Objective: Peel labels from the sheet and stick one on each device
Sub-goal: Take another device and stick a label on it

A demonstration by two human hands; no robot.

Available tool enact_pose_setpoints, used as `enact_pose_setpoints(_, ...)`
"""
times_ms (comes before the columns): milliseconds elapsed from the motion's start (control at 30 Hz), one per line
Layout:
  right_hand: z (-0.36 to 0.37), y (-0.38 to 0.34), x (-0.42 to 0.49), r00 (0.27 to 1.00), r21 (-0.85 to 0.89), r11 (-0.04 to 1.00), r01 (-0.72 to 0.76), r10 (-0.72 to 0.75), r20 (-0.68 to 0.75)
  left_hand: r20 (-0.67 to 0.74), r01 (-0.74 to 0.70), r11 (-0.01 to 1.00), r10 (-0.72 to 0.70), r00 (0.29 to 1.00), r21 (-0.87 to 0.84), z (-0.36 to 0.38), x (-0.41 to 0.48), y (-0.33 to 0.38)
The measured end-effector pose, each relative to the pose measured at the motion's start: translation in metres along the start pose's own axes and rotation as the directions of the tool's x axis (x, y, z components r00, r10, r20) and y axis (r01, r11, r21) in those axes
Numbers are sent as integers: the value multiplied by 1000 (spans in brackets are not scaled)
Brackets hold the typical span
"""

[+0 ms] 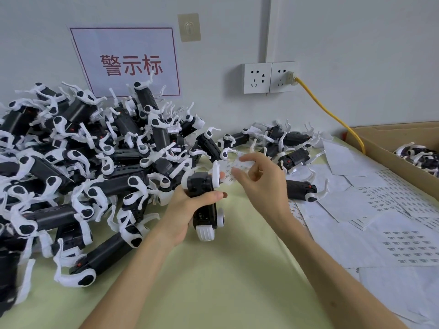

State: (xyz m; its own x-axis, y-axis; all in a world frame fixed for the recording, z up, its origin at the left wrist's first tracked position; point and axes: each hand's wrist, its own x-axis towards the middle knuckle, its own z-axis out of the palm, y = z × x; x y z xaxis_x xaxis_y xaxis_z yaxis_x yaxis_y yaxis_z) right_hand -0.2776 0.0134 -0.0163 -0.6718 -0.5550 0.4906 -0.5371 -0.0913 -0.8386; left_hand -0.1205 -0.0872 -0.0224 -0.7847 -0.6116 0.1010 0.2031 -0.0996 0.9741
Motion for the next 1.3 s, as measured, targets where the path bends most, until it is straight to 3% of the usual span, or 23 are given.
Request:
enact_pose_setpoints(100,1,0,-1,992,-100,987,125,-123,30,-33,43,997,-41,999,61,1,0,0)
enact_pose_setpoints(233,-2,-4,1,931,-105,944,313,-283,232,-73,32,996,-26,997,82,0,0,0)
enact_pose_setpoints(367,-3,0,1,934,-106,955,276,-241,262,-95,34,998,-30,995,43,-3,1,-1)
enact_pose_setpoints(767,3,5,0,957,-177,962,208,-164,238,10,30,992,-29,1000,-121,0,0,1)
enact_pose_setpoints(1300,4,3,-5,964,-169,971,167,-124,236,-137,-15,979,43,990,203,3,1,-2)
